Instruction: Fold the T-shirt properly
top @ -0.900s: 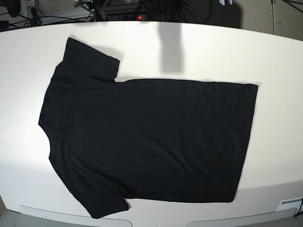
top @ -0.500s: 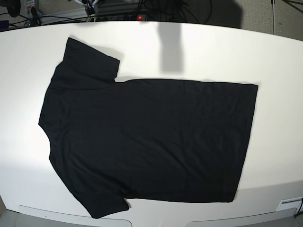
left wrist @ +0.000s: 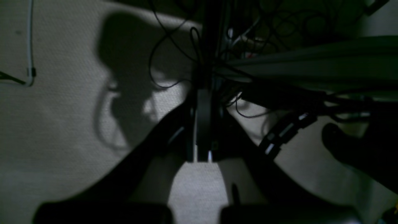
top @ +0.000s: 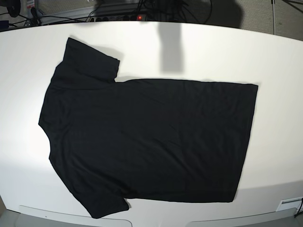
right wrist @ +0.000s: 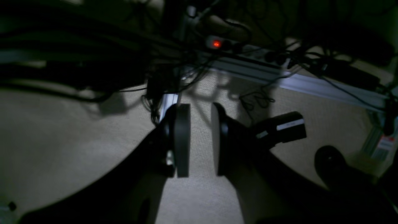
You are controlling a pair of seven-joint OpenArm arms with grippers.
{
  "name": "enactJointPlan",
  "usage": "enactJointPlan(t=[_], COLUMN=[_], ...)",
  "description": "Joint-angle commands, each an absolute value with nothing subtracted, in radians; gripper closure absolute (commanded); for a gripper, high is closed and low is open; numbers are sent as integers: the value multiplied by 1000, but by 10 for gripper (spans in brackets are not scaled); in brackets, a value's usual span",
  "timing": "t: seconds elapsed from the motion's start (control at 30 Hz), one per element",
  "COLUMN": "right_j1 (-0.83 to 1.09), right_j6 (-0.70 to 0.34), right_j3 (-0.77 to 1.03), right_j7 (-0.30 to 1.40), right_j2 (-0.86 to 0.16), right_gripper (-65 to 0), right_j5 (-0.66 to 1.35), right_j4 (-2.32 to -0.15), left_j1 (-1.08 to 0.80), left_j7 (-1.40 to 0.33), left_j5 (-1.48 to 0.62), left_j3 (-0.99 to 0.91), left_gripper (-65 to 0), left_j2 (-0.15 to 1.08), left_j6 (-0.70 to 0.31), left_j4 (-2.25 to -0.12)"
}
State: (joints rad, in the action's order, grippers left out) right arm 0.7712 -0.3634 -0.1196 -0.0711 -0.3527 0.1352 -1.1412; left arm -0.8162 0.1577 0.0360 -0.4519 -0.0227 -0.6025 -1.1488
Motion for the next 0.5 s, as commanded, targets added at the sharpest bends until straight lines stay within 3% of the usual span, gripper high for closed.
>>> enactJointPlan(t=[0.0,0.27,0.47], right_j1=[807,997,1113], right_j6=[-367,-365,-357], right_j3=[-118,-110,-3], right_j7=[-71,-15,33], right_j2=[-370,-437,-446], right_gripper=[-126,-126,-126], right_j5=[142,142,139], right_j4=[-1183,-1484,-1710], left_j1=[-850,-971,-1029], left_j7=[160,149,113], left_j5=[16,-12,-12], left_j3=[-456,-456,-456], left_gripper=[-17,-17,-17], left_j2=[-19,-19,-19], left_j6=[-620,-671,-671], left_j4=[-1190,-1480,-1698])
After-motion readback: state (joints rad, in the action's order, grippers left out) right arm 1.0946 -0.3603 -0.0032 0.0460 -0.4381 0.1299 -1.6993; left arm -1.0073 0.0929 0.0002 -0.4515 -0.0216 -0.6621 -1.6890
